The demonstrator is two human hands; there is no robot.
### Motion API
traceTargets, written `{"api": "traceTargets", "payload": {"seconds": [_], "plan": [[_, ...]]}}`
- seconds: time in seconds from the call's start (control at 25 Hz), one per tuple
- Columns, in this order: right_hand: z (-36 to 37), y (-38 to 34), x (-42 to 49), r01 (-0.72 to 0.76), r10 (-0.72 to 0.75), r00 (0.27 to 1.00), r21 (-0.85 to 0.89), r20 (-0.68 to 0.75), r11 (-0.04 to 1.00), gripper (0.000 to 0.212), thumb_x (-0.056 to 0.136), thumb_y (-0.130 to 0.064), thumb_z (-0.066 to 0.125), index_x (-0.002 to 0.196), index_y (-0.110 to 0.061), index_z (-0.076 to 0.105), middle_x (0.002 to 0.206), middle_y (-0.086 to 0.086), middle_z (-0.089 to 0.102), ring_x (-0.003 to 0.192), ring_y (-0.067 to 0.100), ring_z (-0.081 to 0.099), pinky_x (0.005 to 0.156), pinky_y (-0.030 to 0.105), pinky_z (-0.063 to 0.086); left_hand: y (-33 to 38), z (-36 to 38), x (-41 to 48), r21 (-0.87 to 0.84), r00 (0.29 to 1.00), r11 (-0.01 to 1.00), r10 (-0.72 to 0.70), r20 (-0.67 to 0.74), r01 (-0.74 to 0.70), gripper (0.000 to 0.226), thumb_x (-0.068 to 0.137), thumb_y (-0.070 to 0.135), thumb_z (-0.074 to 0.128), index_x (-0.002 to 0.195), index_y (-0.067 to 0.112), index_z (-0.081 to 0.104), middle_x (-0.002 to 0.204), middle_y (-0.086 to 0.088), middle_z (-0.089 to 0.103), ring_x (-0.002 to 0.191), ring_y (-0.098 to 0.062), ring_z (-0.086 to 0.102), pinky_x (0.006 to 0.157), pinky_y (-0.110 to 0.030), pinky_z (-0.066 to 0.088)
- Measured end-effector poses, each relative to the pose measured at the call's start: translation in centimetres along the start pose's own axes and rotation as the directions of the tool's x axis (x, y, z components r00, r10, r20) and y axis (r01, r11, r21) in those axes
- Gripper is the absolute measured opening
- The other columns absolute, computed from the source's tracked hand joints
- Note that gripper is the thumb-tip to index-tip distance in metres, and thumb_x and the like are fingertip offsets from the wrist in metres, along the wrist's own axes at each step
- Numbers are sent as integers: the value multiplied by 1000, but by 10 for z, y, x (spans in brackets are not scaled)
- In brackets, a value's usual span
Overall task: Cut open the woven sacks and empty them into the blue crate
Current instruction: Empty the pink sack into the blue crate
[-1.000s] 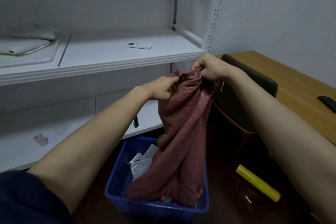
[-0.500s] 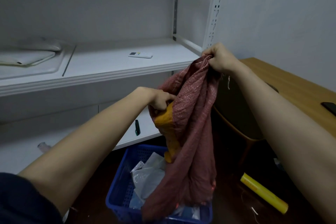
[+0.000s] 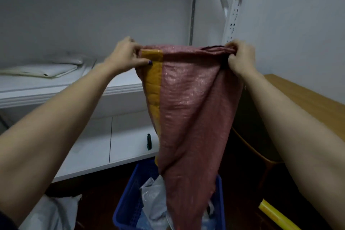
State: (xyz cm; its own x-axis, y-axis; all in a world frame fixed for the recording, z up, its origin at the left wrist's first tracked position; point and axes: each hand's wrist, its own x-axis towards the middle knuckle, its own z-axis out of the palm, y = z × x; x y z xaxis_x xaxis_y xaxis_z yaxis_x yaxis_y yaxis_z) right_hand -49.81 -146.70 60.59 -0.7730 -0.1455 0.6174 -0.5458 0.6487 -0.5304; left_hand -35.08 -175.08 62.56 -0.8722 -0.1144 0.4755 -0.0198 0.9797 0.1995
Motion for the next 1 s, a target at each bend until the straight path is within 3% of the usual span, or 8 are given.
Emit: {"api": "traceTargets", "payload": {"seconds": [0.04,0.16,0.28,0.36,0.52,0.72,0.88,1.0], "plan": [[0,-9,2,-1,0,999,-22,-39,1000,44,74,7,42,105,-9,69,106,19,68,104,34,60,87,32,46,1,-9,3,5,997,1000,-28,-72,28,39,79,37,71,91,0,65,91,-19,54,90,-32,52,72,-33,37],[7,-24,6,-39,51,995,-138,81,990,33,80,0,45,101,-6,69,105,24,65,101,39,59,83,35,47,-4,-23,7,195,989,976,-74,-129,99,29,80,34,69,90,8,60,95,-19,62,91,-38,57,71,-41,46],[8,-41,14,-46,67,991,-166,119,985,28,84,-6,46,101,-7,68,105,25,65,100,40,59,82,35,47,-11,-29,10,164,959,963,-174,-225,213,37,81,30,66,110,14,49,109,-20,60,102,-41,56,75,-42,43],[13,-54,26,-53,89,981,-203,173,978,29,86,-9,46,106,-5,66,110,26,62,103,41,58,84,37,47,-17,-40,17,204,950,937,-243,-194,282,45,82,29,65,121,15,47,114,-19,59,107,-40,55,80,-43,45],[26,-81,38,-111,193,956,-338,220,935,34,92,-17,43,121,-5,57,126,22,56,116,38,53,93,39,44,-29,-58,31,351,942,875,-293,-163,333,29,85,30,61,108,13,65,105,-19,62,100,-40,59,81,-42,48],[31,-97,58,-117,120,985,30,-127,993,39,90,-13,39,123,-21,58,119,19,61,110,39,55,86,39,44,-32,-64,51,0,821,949,-272,-501,314,21,88,12,51,103,-1,58,107,-26,60,100,-43,54,79,-44,42],[13,-85,66,45,-28,992,138,-124,989,37,86,-13,46,118,-22,64,115,7,67,109,27,59,88,32,45,-29,-55,32,-195,740,956,-292,-605,218,18,81,8,50,94,-2,56,94,-25,62,87,-36,57,74,-36,38],[3,-62,43,37,-27,999,393,-30,919,14,82,-18,62,95,-21,67,91,-3,68,90,16,65,80,33,53,-28,-41,-4,-260,722,947,-312,-617,187,9,78,17,55,84,11,53,85,-18,62,78,-27,56,64,-29,34]]}}
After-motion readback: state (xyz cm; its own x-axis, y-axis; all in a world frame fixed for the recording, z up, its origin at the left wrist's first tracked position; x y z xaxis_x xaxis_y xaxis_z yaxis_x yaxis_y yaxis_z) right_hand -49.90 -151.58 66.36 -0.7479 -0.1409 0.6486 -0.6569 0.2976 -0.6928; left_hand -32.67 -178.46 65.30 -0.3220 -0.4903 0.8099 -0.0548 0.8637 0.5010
